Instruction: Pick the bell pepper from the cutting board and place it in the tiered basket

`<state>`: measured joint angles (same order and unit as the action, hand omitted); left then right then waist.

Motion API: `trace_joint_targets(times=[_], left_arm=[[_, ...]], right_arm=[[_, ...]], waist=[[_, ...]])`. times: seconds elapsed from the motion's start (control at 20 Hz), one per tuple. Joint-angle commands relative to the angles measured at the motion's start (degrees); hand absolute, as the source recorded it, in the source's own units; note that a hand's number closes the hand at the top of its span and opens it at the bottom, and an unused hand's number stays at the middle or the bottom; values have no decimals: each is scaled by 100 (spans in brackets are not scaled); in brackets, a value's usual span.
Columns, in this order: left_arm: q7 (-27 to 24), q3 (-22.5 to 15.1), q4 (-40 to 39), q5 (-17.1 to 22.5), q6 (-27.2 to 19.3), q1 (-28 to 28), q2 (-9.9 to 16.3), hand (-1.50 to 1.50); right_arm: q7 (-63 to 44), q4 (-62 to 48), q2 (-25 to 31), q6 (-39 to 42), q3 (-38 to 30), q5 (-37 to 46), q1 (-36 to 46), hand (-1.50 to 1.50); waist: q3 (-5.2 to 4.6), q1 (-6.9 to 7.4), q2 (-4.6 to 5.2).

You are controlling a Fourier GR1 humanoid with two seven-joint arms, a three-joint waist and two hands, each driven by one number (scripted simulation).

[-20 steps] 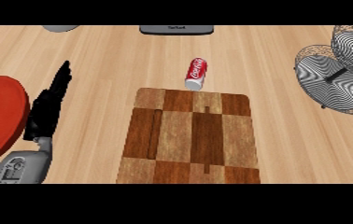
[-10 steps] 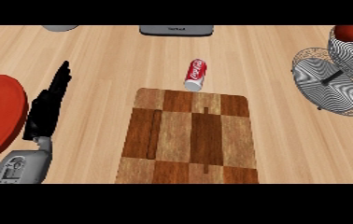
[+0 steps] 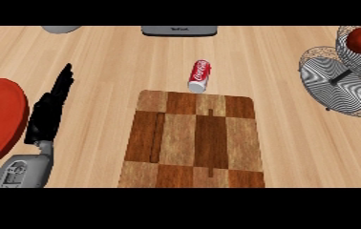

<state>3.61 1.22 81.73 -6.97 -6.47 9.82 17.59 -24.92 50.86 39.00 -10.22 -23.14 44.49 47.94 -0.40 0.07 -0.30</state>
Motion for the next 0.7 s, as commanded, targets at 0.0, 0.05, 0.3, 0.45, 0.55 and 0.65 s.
trace_joint_targets(times=[0.0, 0.05, 0.3, 0.45, 0.55, 0.65], left_arm=[[-58, 60, -83, -27, -41, -9, -83, 0], [-209, 119, -285, -44, 22, 92, -17, 0], [132, 223, 287, 59, 105, -238, 129, 0], [19, 164, -18, -131, -127, -161, -66, 0], [76, 251, 450, -21, 17, -469, 110, 0], [230, 272, 337, -2, 65, -233, 102, 0]], right_arm=[[-557, 1054, 112, 190, -114, -168, -382, -150], [-628, 761, 171, -20, -187, -111, -119, -150], [-1318, 1879, 483, 981, -946, -927, -1048, -150], [-1812, 2782, 588, 1620, -1267, -1382, -1429, -150], [-1390, 3015, 746, 1852, -1894, -1801, -2216, -150], [-1023, 3175, 677, 1913, -2408, -2132, -2749, -150]], waist=[[35, -99, -9], [36, -40, 19], [39, -166, -38], [33, -269, -41], [42, -273, -57], [44, -238, -23]])
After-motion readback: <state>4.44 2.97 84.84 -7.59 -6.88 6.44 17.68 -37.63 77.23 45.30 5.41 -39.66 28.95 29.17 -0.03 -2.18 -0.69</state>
